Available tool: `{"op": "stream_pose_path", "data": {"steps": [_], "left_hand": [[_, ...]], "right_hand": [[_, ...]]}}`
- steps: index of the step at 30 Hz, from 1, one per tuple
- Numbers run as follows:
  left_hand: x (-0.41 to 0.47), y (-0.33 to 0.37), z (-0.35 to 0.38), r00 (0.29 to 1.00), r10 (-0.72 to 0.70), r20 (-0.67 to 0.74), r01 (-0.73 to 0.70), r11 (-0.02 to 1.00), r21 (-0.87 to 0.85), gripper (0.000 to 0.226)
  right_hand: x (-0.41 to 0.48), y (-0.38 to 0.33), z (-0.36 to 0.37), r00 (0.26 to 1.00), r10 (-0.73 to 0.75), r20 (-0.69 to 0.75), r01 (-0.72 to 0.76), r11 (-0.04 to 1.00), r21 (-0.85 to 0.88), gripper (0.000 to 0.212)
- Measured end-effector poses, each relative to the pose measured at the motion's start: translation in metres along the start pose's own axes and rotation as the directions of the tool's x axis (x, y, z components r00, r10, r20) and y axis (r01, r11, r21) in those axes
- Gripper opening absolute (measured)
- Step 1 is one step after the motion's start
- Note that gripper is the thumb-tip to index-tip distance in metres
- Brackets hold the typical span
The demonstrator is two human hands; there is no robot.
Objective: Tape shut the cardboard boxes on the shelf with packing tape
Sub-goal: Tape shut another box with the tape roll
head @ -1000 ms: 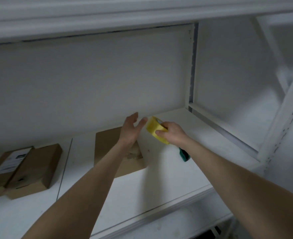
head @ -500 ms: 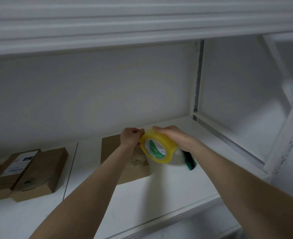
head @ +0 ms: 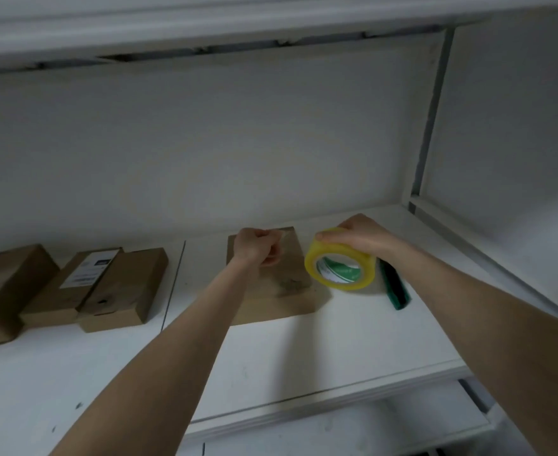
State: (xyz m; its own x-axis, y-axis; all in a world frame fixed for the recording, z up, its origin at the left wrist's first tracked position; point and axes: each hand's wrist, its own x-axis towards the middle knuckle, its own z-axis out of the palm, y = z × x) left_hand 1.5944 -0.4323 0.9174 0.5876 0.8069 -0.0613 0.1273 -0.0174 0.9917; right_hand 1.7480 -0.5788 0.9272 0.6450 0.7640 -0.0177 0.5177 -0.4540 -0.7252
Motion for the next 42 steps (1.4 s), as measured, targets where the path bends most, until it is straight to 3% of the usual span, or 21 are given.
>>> {"op": "stream_pose_path", "data": {"steps": [3,5,7,9,12,16,18,22,27,30,34,42], "left_hand": [[0.002,0.001,-0.012,1.000,-0.002,-0.020,0.001,1.000,-0.015,0.031],[0.002,0.001,-0.018,1.000,-0.004,-0.019,0.004,0.999,-0.032,0.033],[0.002,0.001,-0.024,0.999,-0.016,-0.035,0.014,0.999,-0.045,0.036],[0.004,-0.001,-0.037,0.996,-0.030,-0.082,0.026,0.999,-0.043,0.037],[0.006,-0.007,-0.057,0.984,-0.080,-0.160,0.071,0.995,-0.066,0.030],[0.006,-0.011,-0.063,0.978,-0.113,-0.175,0.096,0.990,-0.101,0.023],[0.006,-0.010,-0.070,0.976,-0.107,-0.191,0.090,0.991,-0.099,0.022],[0.010,-0.015,-0.086,0.967,-0.114,-0.227,0.091,0.990,-0.112,0.014],[0.011,-0.027,-0.098,0.961,-0.147,-0.234,0.125,0.986,-0.106,0.012],[0.008,-0.034,-0.102,0.952,-0.159,-0.262,0.131,0.984,-0.120,0.012],[0.003,-0.046,-0.105,0.950,-0.183,-0.253,0.162,0.982,-0.099,0.013],[-0.008,-0.074,-0.100,0.930,-0.233,-0.285,0.234,0.972,-0.032,0.018]], "right_hand": [[0.002,0.000,0.003,0.999,0.034,-0.003,-0.033,0.937,-0.348,0.058],[0.004,-0.004,0.003,0.999,0.034,0.018,-0.026,0.932,-0.361,0.061],[0.005,-0.007,0.002,0.998,0.028,0.063,-0.014,0.977,-0.211,0.056],[0.004,-0.008,-0.001,0.995,0.047,0.091,-0.051,0.998,0.048,0.047],[0.004,-0.012,-0.012,0.980,0.069,0.187,-0.136,0.917,0.375,0.042],[0.009,-0.016,-0.015,0.961,0.022,0.275,-0.155,0.867,0.474,0.038],[0.014,-0.017,-0.016,0.968,0.041,0.248,-0.131,0.924,0.358,0.039],[0.023,-0.011,-0.012,0.982,0.077,0.175,-0.068,0.996,-0.054,0.043],[0.027,-0.008,-0.011,0.982,0.049,0.181,-0.063,0.995,0.075,0.051],[0.031,-0.009,-0.011,0.985,0.064,0.158,-0.052,0.995,-0.081,0.055],[0.032,-0.012,-0.002,0.988,0.092,0.127,-0.027,0.899,-0.437,0.069],[0.032,-0.013,0.023,0.980,0.166,0.110,-0.044,0.719,-0.693,0.080]]}}
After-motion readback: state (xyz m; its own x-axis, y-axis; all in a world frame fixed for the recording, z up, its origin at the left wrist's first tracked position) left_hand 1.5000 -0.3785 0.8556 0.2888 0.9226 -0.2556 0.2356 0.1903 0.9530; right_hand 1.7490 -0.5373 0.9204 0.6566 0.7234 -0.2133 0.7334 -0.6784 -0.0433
